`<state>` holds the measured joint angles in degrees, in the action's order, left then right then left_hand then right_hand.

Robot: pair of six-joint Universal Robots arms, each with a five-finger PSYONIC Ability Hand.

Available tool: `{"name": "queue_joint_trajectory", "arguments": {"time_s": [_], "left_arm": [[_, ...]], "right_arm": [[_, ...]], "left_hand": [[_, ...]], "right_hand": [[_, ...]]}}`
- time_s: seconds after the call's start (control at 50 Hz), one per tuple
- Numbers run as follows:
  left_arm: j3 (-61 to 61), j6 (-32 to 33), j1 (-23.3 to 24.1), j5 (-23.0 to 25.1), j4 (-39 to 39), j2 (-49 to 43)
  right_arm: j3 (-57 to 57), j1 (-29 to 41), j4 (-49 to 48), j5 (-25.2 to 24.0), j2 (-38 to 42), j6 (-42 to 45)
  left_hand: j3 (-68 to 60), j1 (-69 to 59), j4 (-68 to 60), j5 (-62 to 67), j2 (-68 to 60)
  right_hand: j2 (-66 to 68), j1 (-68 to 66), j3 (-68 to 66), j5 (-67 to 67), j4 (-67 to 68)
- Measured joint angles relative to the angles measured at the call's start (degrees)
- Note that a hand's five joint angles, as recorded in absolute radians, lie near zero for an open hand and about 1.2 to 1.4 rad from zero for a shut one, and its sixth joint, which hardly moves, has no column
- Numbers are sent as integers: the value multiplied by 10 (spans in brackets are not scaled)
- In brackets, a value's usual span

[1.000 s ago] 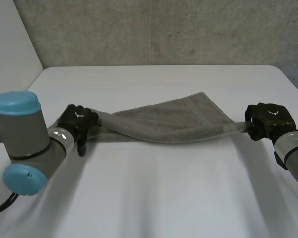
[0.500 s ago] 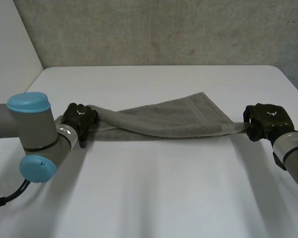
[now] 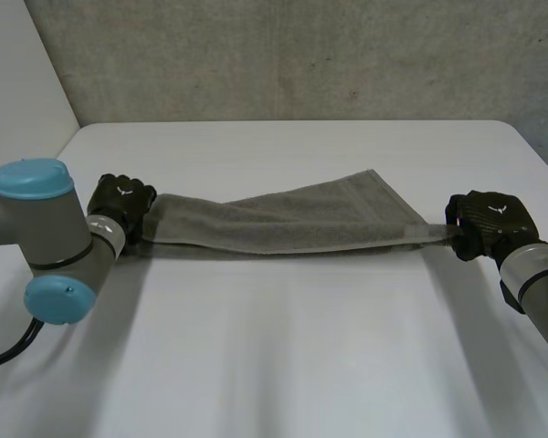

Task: Fold the towel.

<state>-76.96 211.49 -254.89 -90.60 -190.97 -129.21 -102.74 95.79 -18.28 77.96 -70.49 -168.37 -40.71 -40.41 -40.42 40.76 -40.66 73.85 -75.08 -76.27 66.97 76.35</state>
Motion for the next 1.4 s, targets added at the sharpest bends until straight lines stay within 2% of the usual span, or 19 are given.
{"name": "queue_joint_trajectory", "arguments": {"time_s": [0.32, 0.7, 0.78, 0.84, 0.86, 0.9, 1.02, 1.18, 1.4], "left_arm": [[-3, -3, -4, 3, -1, 16], [15, 5, -6, 4, -1, -16], [23, 5, -8, 4, -1, -23], [29, 4, -13, 4, 0, -26], [30, 3, -16, 5, 0, -27], [32, -2, -22, 6, 0, -24], [31, -42, -40, 16, 0, -7], [24, -128, -54, 71, 2, 21], [18, -138, -61, 95, 7, 26]], "right_arm": [[0, 0, 0, 0, 1, 9], [0, 0, 0, -1, 2, 9], [0, 0, 0, 0, 2, 9], [0, 0, 0, 0, 2, 9], [0, 0, 0, 0, 2, 9], [0, 0, 0, 0, 2, 9], [0, 0, 0, -1, 2, 9], [0, 0, 0, -1, 2, 9], [0, 0, 0, -1, 2, 9]], "left_hand": [[0, 0, 0, 0, 0], [-12, -15, -15, 10, -13], [-43, -46, -46, 89, -44], [-74, -76, -79, 270, -75], [-85, -89, -92, 370, -86], [-106, -108, -114, 450, -107], [-161, -159, -170, 471, -163], [-233, -226, -240, 472, -240], [-317, -301, -304, 472, -309]], "right_hand": [[0, 0, 0, 0, 0], [0, 0, 0, 0, 0], [0, 0, 0, 0, 0], [0, 0, 0, 0, 0], [0, 0, 0, 0, 0], [0, 0, 0, 0, 0], [0, 0, 0, 0, 0], [0, 0, 0, 0, 0], [0, 0, 0, 0, 0]]}}
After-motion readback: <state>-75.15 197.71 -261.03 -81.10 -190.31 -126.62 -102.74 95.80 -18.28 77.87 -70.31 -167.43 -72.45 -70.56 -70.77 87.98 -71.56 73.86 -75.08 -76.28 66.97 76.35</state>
